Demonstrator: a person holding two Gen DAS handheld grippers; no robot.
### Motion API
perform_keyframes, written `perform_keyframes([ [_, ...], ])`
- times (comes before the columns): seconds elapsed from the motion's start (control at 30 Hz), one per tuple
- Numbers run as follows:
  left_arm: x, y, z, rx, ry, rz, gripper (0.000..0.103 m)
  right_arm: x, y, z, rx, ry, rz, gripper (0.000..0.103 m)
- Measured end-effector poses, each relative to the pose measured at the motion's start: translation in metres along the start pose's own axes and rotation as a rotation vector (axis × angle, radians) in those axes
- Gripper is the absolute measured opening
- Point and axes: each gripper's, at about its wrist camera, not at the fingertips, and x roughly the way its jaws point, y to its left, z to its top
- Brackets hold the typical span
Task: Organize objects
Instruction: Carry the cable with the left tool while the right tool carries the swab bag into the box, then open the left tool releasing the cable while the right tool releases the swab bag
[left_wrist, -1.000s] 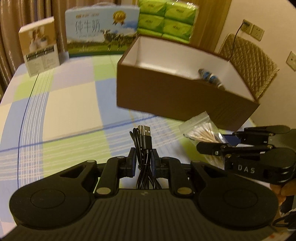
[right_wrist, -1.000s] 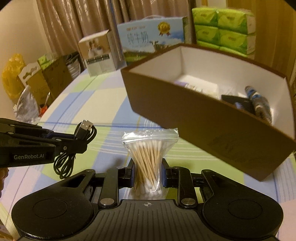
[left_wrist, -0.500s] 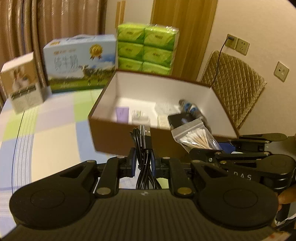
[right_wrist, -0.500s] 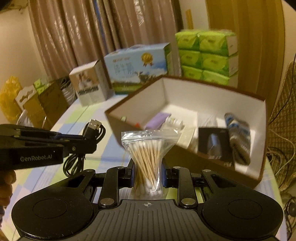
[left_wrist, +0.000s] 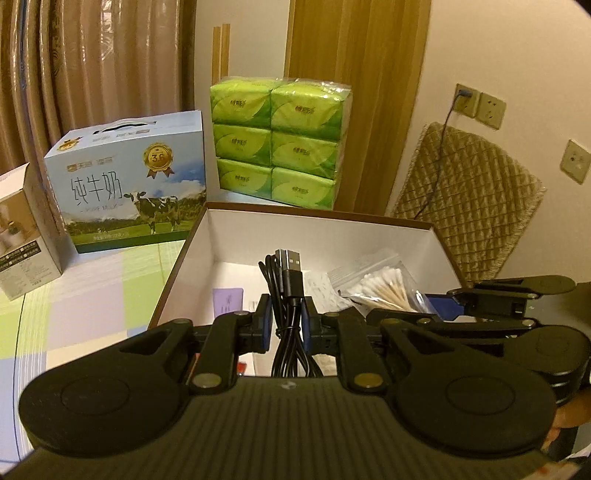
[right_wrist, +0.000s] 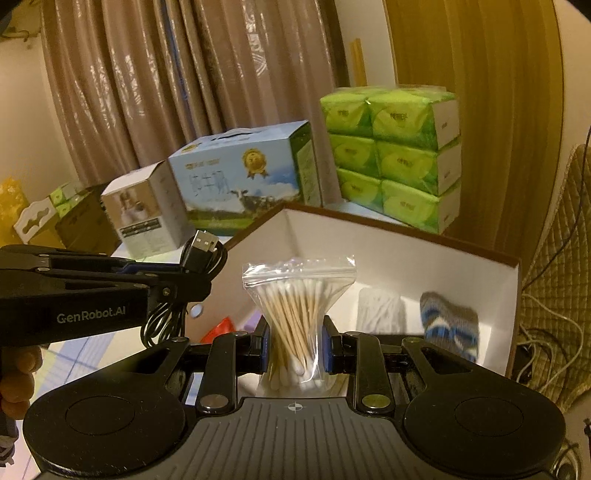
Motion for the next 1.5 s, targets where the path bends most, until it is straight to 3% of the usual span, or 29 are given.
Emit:
perform_keyframes([
  [0.43,0.071,0.012,0.027,0.028,0.067,0.038,0.012,0.059,-0.035,0.028,-0.005,0.042,-0.004,0.023],
  [0.9,0.142,0.031,0.036,0.059,0.167,0.072,0.012,0.115,-0.053,0.035,0.027,0.111,-0.003,0.023],
  [1.23,0.156,0.038,0.041,0.066,0.174,0.073,0.016,0.127,-0.058,0.039,0.050,0.127,-0.009,0.023],
  [1.5,0.150,0.049,0.040,0.034,0.179,0.080,0.029,0.131,-0.055,0.042,0.052,0.099,-0.012,0.027],
])
